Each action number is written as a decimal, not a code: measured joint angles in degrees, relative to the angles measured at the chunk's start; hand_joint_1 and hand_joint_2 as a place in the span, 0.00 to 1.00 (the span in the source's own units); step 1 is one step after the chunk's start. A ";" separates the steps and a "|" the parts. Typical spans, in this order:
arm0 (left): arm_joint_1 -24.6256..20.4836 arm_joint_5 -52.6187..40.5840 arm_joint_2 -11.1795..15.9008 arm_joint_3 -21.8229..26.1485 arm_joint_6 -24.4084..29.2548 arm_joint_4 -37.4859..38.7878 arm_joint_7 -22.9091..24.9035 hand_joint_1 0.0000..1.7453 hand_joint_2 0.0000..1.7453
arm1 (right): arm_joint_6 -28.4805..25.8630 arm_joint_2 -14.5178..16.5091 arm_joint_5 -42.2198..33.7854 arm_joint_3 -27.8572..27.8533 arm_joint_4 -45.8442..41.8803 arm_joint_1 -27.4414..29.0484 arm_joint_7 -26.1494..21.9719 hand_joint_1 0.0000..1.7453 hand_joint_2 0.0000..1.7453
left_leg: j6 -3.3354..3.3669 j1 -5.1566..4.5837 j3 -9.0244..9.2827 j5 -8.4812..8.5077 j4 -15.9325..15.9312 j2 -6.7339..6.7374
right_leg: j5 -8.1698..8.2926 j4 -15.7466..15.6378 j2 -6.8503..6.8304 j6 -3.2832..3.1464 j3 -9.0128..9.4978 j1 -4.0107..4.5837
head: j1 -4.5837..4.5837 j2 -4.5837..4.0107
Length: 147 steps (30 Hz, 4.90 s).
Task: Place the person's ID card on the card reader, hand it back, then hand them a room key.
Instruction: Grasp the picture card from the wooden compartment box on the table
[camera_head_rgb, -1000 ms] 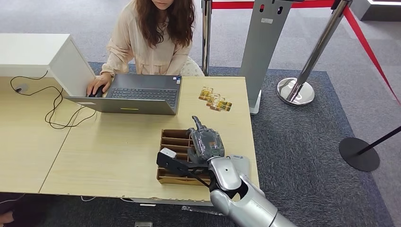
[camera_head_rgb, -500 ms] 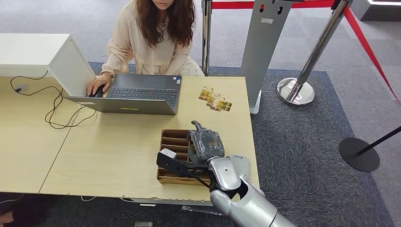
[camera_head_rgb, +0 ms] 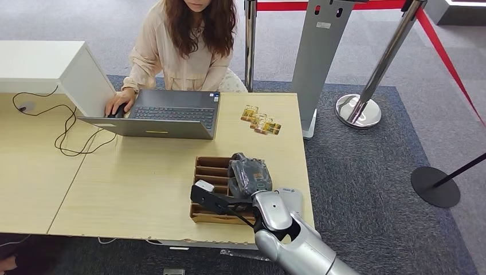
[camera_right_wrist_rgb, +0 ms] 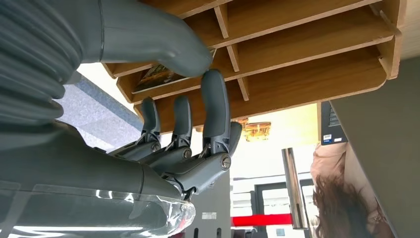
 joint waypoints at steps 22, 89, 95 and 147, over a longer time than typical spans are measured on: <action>-0.02 -0.21 -0.13 0.01 0.02 0.00 0.11 0.00 0.00 | 0.04 0.28 -0.21 0.09 1.25 -0.04 -0.44 0.64 1.00 | 0.00 0.00 0.00 0.00 0.00 0.00 | 0.00 0.00 0.00 0.00 0.01 0.00 | 0.00 0.01; 0.14 -0.19 1.80 -0.02 -0.59 0.00 -5.52 0.00 0.00 | 0.93 -0.50 4.54 -1.42 -3.20 -0.81 1.86 0.03 1.00 | 0.00 0.00 0.00 0.00 0.00 0.01 | 0.00 0.00 0.00 0.00 -0.01 0.00 | 0.00 0.00; 0.15 -0.19 1.92 -0.02 -0.61 0.00 -5.57 0.00 0.00 | 2.92 -0.75 6.06 -1.42 -5.60 -1.03 2.76 0.03 1.00 | -0.01 0.00 0.00 0.00 0.00 0.01 | 0.00 0.00 0.00 0.00 0.00 0.01 | 0.00 0.01; 0.11 -0.26 2.01 -0.02 0.00 0.00 -5.85 0.00 0.00 | 2.72 -0.07 2.46 -0.55 0.95 -0.80 1.17 0.17 1.00 | 0.00 0.00 -0.03 0.00 0.00 0.00 | 0.00 0.00 0.00 0.00 -0.01 0.00 | 0.00 0.01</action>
